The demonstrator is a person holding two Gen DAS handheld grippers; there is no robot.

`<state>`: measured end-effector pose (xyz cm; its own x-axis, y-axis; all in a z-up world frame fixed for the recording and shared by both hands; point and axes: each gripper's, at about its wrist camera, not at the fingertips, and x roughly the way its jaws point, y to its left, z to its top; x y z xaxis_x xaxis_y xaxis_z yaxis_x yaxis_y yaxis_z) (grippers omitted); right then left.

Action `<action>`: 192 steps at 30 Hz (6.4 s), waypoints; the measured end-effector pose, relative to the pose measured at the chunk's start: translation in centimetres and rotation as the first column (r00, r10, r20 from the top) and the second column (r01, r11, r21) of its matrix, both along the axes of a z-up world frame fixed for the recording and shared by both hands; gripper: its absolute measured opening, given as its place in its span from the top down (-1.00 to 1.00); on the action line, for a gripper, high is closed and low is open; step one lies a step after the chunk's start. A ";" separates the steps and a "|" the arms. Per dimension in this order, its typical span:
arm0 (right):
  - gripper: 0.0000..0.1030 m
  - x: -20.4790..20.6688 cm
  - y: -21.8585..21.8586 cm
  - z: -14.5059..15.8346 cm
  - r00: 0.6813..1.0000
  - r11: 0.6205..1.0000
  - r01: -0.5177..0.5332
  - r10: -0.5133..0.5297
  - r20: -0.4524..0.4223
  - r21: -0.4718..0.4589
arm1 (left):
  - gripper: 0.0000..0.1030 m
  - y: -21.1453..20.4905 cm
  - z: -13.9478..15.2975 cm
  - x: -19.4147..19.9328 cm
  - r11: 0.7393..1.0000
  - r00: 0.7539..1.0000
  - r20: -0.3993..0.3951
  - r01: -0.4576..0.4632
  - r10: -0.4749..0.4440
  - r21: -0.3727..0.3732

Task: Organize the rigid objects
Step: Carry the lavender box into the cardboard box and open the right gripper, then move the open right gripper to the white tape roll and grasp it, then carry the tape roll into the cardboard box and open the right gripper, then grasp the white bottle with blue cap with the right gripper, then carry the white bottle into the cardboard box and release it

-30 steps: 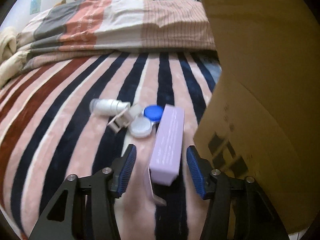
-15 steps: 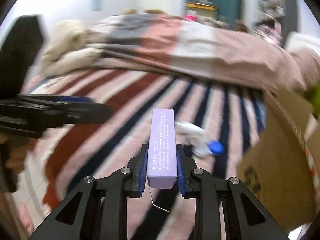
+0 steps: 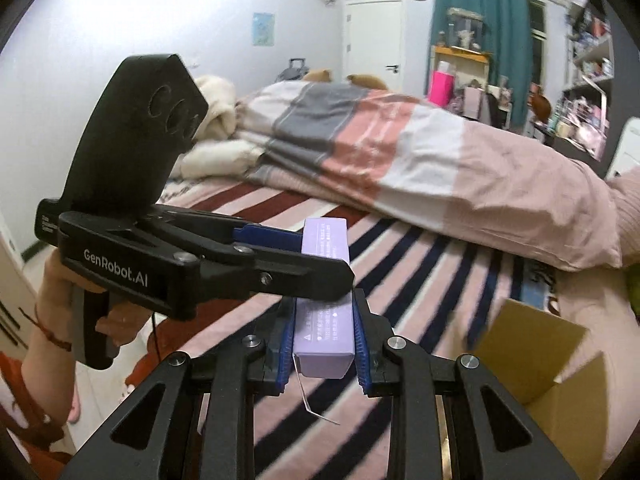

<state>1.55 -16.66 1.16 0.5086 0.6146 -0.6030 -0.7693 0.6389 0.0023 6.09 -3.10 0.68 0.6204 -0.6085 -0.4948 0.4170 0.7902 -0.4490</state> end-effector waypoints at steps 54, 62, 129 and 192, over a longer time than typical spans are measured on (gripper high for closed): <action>-0.54 3.6 9.5 -11.9 0.962 0.973 0.065 -0.120 -0.246 -0.220 | -0.54 12.8 -9.3 -3.0 0.929 0.940 -0.123 -0.284 0.319 0.238; -0.12 10.2 9.4 -17.4 0.937 0.884 0.235 -0.317 -0.148 -0.404 | -0.54 13.7 -11.5 -2.7 0.934 0.935 -0.156 -0.281 0.318 0.222; -0.06 7.6 -11.3 -2.1 0.940 0.961 0.219 -0.254 -0.229 -0.170 | -0.30 -8.6 0.2 5.8 0.966 0.987 -0.142 0.104 -0.072 0.235; -0.12 2.3 -3.4 -1.3 0.993 0.992 0.116 -0.115 0.007 -0.055 | 0.39 -7.9 -1.3 2.6 0.971 0.988 -0.090 0.143 -0.128 0.189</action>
